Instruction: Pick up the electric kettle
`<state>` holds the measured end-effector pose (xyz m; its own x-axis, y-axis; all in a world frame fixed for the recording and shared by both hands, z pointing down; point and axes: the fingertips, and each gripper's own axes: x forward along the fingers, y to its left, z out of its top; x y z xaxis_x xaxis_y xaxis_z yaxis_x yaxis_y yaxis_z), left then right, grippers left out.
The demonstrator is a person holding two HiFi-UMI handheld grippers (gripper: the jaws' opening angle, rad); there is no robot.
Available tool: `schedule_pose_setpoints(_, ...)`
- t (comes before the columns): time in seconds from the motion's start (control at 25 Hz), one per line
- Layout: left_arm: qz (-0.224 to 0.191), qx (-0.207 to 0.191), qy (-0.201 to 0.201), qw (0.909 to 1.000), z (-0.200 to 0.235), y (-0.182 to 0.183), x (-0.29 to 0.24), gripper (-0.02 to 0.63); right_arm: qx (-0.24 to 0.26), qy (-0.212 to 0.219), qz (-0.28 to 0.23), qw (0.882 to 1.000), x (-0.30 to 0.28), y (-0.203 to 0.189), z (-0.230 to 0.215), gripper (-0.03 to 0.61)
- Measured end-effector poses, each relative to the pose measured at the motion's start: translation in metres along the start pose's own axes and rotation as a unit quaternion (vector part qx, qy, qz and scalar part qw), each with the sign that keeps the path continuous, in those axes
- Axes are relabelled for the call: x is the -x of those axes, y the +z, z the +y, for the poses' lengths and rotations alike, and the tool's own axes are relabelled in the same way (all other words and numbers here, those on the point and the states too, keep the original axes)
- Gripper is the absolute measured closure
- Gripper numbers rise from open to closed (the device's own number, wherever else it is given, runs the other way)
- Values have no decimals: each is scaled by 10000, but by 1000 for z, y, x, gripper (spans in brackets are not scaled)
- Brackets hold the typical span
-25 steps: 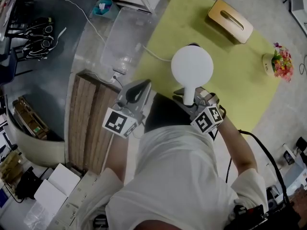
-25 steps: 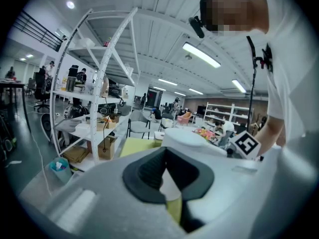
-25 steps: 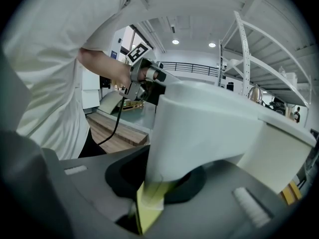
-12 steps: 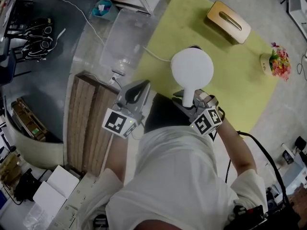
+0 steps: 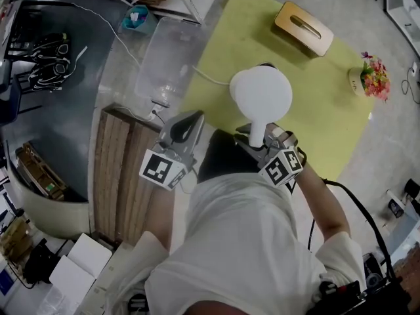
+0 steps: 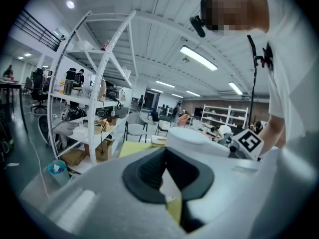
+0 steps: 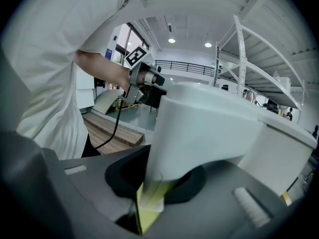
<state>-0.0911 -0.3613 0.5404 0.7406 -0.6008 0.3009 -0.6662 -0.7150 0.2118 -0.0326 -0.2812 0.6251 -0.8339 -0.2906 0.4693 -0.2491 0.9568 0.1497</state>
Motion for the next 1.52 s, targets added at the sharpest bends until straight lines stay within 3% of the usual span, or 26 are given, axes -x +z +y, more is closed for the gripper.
schedule_pose_setpoints(0.16,10,-35,-35,10000,1,-5,-4,611,-24,-97,11,9999,0,-6,-2,514)
schedule_pose_setpoints(0.4,-20,-82,-152,9998,-16,28,5,611,-92,-257,78,9996,26,20,-3,511)
schedule_pose_setpoints(0.88,42,-251,-461,9986,-40,48,-6,610,-291,-601,116,9977,57,27,-8,511)
schedule_pose_setpoints(1.52,135,-508,-1143,9921,-86,76,-40,610,-601,-1380,292,9882,116,21,-15,508)
